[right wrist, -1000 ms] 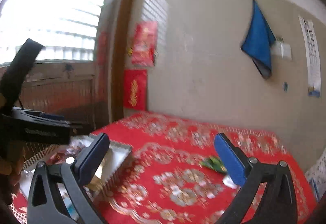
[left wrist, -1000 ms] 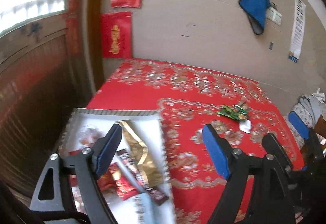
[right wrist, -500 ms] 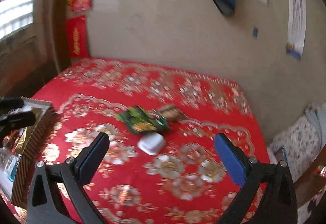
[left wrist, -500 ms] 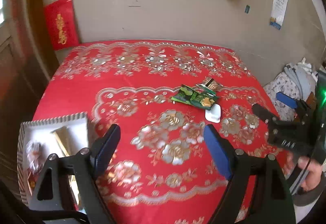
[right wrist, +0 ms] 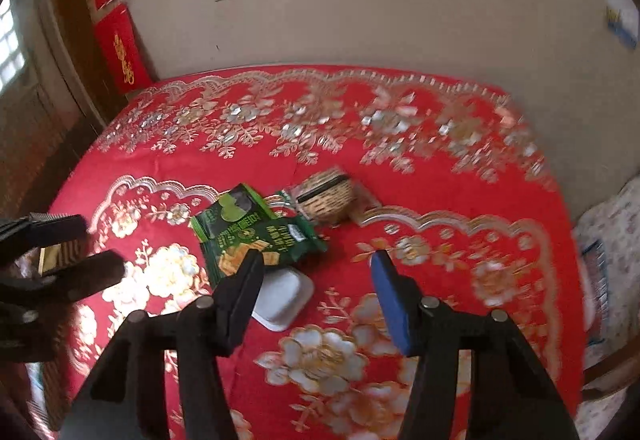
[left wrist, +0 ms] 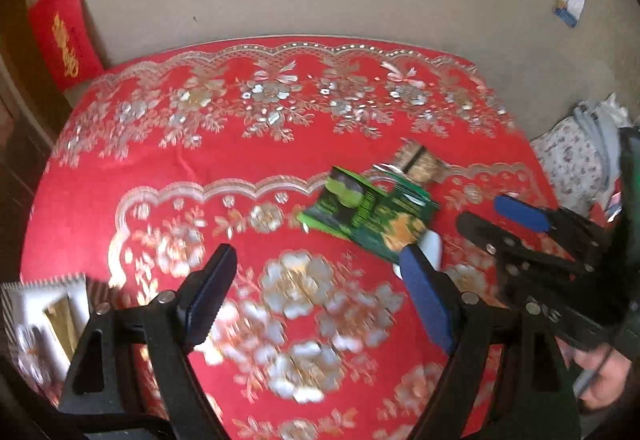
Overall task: Organize snacks
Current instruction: 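Move both tools back to the green snack packs on the cloth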
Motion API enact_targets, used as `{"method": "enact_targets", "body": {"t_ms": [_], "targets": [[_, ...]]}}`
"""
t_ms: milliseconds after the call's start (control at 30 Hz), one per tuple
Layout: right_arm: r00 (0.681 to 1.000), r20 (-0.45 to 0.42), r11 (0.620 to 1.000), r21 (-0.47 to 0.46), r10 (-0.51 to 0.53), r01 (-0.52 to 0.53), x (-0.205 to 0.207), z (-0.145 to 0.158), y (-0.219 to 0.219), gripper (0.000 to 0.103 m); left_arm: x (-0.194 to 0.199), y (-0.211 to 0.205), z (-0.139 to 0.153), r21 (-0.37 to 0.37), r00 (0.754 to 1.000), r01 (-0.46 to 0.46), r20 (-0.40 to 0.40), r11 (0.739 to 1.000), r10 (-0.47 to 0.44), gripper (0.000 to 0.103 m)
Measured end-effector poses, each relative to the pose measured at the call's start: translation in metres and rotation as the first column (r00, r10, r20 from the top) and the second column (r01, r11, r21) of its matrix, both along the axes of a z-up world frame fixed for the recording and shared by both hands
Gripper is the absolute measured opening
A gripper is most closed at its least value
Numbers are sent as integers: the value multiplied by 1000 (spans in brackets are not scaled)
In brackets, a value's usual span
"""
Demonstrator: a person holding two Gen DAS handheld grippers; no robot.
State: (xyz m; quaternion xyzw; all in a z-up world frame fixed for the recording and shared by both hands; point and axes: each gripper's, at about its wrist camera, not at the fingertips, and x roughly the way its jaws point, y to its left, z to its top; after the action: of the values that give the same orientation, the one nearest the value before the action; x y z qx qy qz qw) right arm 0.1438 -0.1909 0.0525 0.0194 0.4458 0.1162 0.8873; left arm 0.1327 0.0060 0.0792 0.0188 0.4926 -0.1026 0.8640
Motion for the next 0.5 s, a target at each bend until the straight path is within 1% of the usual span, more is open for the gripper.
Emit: {"method": "enact_targets", "body": {"t_ms": [133, 233, 300, 367, 500], "targets": [[1000, -21, 1000, -1, -9, 9, 12, -6, -5, 56, 23, -3, -16, -7, 999, 18, -38, 1000, -18, 84], [999, -46, 999, 34, -23, 25, 24, -9, -12, 56, 38, -4, -29, -23, 998, 0, -64, 1000, -1, 84], [998, -52, 998, 52, -25, 27, 31, -11, -15, 56, 47, -5, -37, -47, 997, -5, -80, 999, 1, 84], [998, -62, 997, 70, -25, 29, 38, -13, -17, 56, 56, -10, -44, -37, 996, 0, -91, 999, -4, 84], [995, -93, 992, 112, -47, 57, 55, -20, -22, 56, 66, -19, -53, -43, 994, 19, -108, 999, -23, 84]]}}
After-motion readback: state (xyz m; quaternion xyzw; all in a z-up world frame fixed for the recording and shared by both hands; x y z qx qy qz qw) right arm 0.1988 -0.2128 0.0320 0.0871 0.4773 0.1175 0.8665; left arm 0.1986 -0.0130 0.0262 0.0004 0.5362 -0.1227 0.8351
